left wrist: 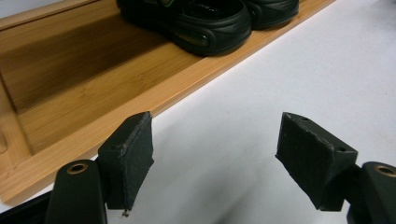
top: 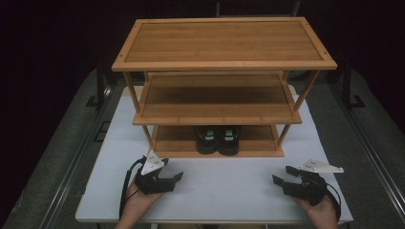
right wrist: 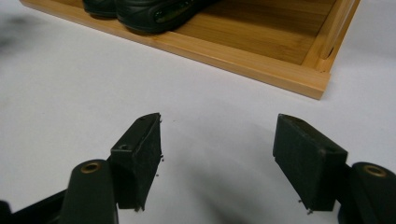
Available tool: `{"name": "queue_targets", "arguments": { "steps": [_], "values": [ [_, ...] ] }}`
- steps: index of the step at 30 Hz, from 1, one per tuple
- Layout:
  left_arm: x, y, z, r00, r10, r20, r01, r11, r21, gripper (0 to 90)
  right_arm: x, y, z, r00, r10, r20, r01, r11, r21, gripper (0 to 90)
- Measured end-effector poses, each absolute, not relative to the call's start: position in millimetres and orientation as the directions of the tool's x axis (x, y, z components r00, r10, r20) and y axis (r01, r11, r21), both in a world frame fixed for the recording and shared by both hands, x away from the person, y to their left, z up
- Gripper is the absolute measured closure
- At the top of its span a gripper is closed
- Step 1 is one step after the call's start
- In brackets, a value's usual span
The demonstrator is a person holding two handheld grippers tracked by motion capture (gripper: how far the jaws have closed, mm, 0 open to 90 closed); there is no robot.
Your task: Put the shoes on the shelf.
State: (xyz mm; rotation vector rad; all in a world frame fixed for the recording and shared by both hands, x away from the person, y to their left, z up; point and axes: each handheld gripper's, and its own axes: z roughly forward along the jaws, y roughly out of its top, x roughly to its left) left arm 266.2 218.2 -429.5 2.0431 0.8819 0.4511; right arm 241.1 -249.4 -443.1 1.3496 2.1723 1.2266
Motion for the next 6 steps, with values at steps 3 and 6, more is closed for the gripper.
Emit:
{"name": "queue_targets", "arguments": {
  "steps": [3, 6],
  "values": [
    [263.5, 221.4, -429.8, 0.682, 0.732, -0.007, 0.426, -0.389, 0.817, 24.5, 237.6, -250.6, -443.8, -0.512, 0.842, 0.17, 0.576, 0.19, 0.795, 29.5],
    [262.1, 223.4, -431.1, 0.68, 0.733, -0.007, 0.422, -0.384, 0.821, 23.9, 234.3, -251.8, -444.4, -0.512, 0.842, 0.17, 0.566, 0.181, 0.804, 28.6]
  ]
}}
